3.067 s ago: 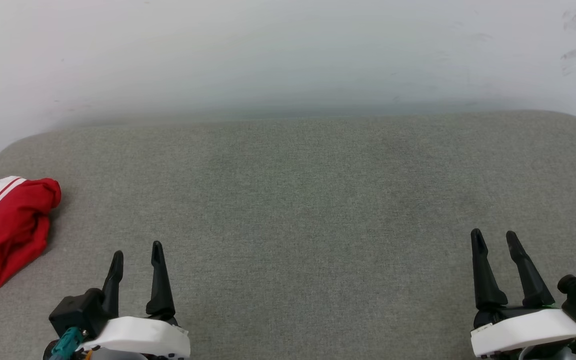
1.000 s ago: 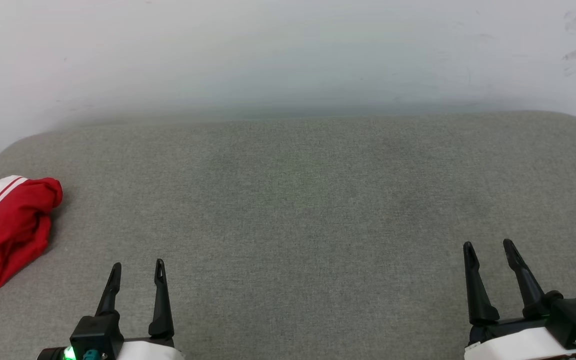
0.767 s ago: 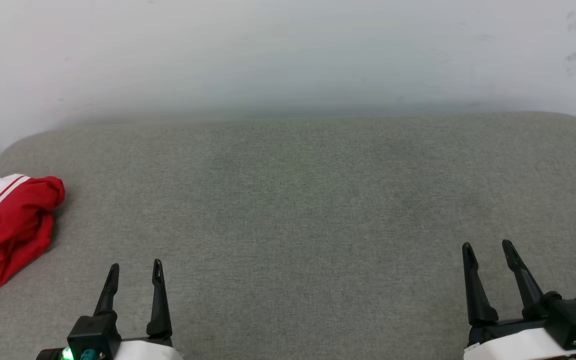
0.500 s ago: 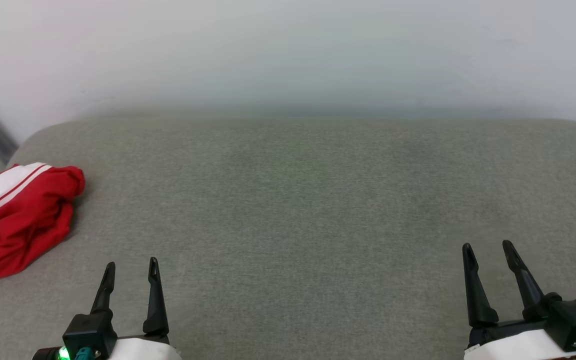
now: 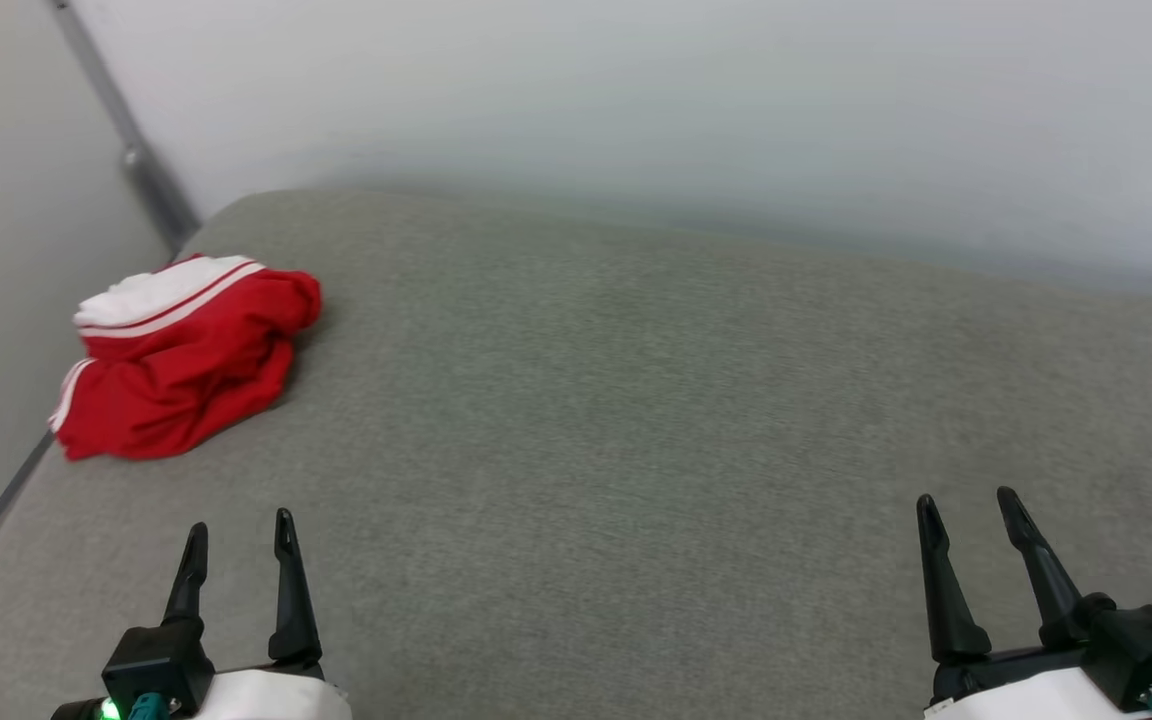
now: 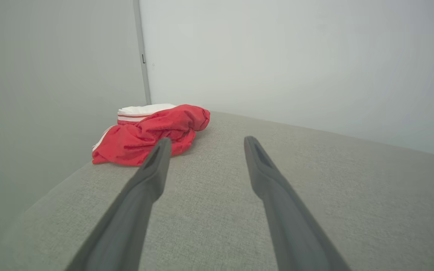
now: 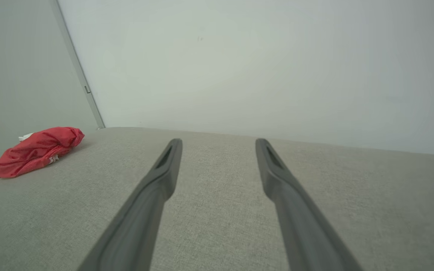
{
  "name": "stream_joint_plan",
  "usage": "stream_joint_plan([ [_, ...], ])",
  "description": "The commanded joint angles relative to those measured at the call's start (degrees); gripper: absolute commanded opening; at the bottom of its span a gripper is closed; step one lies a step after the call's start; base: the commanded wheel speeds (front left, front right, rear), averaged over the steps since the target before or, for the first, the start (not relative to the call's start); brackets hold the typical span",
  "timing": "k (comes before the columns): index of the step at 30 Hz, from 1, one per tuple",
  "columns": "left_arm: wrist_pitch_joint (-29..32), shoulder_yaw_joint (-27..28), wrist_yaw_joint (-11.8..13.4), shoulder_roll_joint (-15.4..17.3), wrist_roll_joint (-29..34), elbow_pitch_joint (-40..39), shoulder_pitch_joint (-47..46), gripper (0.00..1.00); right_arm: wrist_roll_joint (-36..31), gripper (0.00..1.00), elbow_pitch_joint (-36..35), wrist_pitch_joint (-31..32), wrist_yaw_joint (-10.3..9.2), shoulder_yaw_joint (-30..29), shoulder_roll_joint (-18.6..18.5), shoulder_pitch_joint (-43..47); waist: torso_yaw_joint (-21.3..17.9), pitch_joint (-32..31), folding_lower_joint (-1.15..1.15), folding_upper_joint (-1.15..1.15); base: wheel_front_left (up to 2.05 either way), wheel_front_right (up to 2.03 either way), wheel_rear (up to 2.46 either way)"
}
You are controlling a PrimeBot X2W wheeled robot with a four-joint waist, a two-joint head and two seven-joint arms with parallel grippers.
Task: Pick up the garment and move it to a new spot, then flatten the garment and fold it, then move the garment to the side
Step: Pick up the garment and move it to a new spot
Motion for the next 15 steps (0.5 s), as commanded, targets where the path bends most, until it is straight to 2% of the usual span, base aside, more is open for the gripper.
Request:
stream_joint_plan([
  [1,-0.16,0.10,-0.02,-0.03,-0.07,-0.07,-0.03,1.00,-0.30,1.00,-0.22,-0.20,-0.02,-0.04,-0.01,0.35,2.13,-0.01,0.00,0.00,0.00,0.00,0.00],
  [15,-0.15,2.21,0.21,-0.02,-1.03,-0.46,0.93,1.00,-0.49,1.00,0.08,-0.19,-0.02,0.68,-0.01,0.87,11.91,0.10,0.00,0.00,0.00,0.00,0.00],
])
